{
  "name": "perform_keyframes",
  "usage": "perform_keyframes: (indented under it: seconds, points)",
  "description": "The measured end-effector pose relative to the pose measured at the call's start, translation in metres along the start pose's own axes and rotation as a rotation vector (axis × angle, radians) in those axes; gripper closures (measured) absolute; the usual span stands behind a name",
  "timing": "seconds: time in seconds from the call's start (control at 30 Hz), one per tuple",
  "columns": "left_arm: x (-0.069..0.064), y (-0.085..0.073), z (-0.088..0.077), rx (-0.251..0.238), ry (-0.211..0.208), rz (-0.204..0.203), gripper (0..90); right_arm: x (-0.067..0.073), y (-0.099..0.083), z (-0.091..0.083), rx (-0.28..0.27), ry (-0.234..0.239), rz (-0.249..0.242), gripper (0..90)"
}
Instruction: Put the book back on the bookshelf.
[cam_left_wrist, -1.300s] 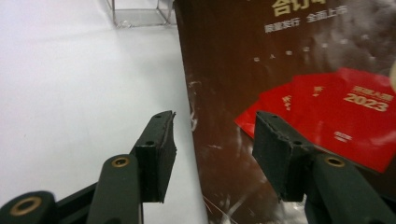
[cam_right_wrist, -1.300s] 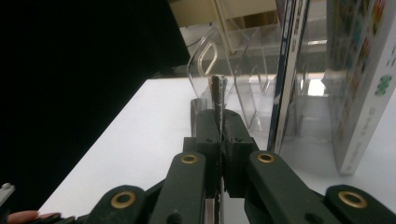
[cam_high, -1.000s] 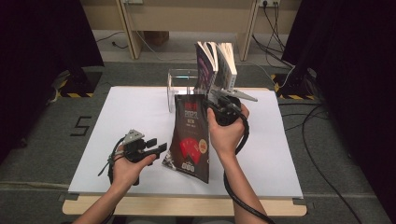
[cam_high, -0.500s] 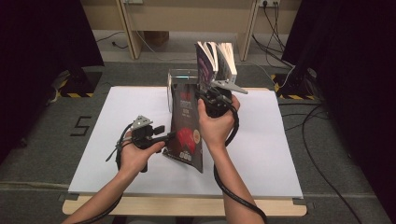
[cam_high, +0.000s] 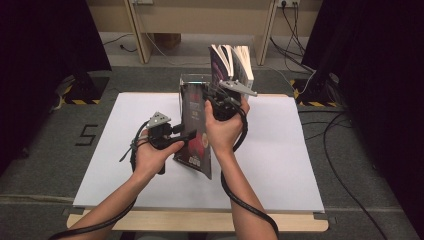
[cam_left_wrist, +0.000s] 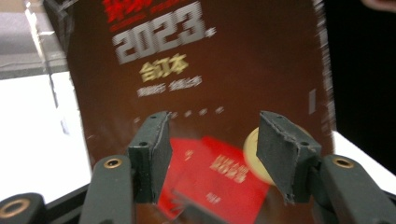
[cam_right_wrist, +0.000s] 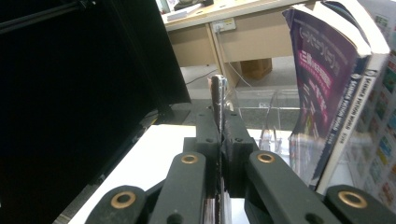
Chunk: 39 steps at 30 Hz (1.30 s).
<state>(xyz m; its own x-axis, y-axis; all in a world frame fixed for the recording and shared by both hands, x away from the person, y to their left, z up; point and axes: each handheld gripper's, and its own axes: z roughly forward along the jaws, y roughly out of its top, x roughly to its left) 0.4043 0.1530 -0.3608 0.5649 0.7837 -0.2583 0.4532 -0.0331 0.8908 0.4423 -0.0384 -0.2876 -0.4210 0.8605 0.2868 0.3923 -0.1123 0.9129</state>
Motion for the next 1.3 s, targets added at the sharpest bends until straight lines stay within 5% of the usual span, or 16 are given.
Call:
perform_keyframes:
  seconds: [0.43, 0.73, 0.97, 1.3]
  points:
    - [-0.02, 0.029, 0.008, -0.021, 0.01, 0.039, 43.3, 0.004, 0.0, 0.008, -0.001, -0.02, 0.002, 87.4]
    - [-0.027, 0.038, 0.016, -0.006, 0.028, 0.073, 44.0, 0.003, 0.0, 0.007, 0.005, -0.034, -0.016, 87.4]
    - [-0.035, 0.039, 0.017, 0.002, 0.0, 0.075, 44.1, 0.002, 0.0, 0.008, 0.023, -0.022, -0.008, 87.4]
    - [-0.039, 0.04, 0.036, 0.016, 0.067, 0.1, 43.5, 0.004, -0.001, 0.008, 0.026, -0.026, -0.023, 87.3]
